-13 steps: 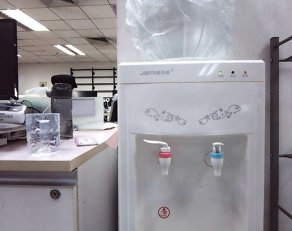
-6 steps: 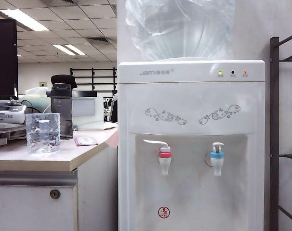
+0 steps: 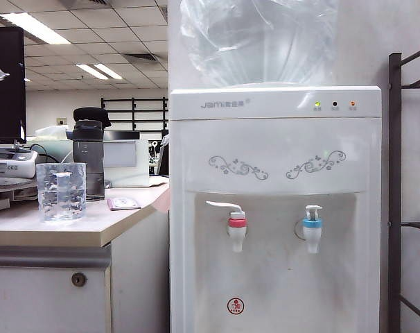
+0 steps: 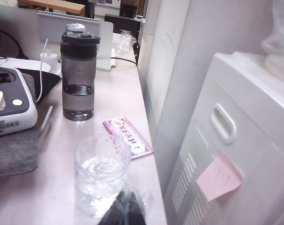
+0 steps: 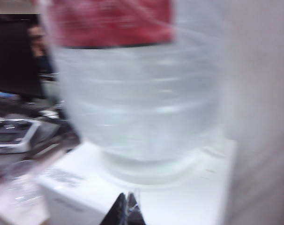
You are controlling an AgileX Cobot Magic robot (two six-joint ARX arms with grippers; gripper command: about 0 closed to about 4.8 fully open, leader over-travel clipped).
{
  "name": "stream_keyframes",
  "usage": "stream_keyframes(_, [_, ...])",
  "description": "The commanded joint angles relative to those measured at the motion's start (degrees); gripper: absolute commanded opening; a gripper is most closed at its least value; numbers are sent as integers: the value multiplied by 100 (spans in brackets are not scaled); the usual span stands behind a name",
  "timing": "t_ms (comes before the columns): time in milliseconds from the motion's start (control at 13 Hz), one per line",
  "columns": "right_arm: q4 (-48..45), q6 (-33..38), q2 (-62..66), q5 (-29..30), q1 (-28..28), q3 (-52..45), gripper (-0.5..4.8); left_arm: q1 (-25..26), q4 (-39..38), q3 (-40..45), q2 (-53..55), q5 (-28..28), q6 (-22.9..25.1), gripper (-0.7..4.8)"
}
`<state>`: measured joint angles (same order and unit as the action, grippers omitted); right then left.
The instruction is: Pick up the plastic mug from the left desk, go to the cold water outlet of the water dispenser, press the vertical switch to get some water, then put the mug back on the desk.
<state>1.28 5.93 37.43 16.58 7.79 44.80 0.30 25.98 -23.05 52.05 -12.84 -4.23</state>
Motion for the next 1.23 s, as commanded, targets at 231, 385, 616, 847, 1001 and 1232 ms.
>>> stream_keyframes(231, [-57,-15,258,-2,1095,63,-5,-468,98,-22,549,44,-68,-6])
stream_keyframes(385, [-55,-15,411,-13,1637,63,-5,-680,162,-22,785,221,-66,-6])
stream_keyframes(616, [22,-28,662,-136,2347,61,-5,-785,308,-22,1154,260,-46,-6])
stream_keyframes(847, [66,-170,800,-529,3023,59,-5,-782,649,-22,1696,662,-20,368])
stream_keyframes(1001, [61,-166,798,-551,3182,59,-5,-732,2625,-24,3604,90,293,444])
stream_keyframes(1232, [177,-164,726,-487,3182,59,-5,-525,3541,-573,5080,-437,358,444])
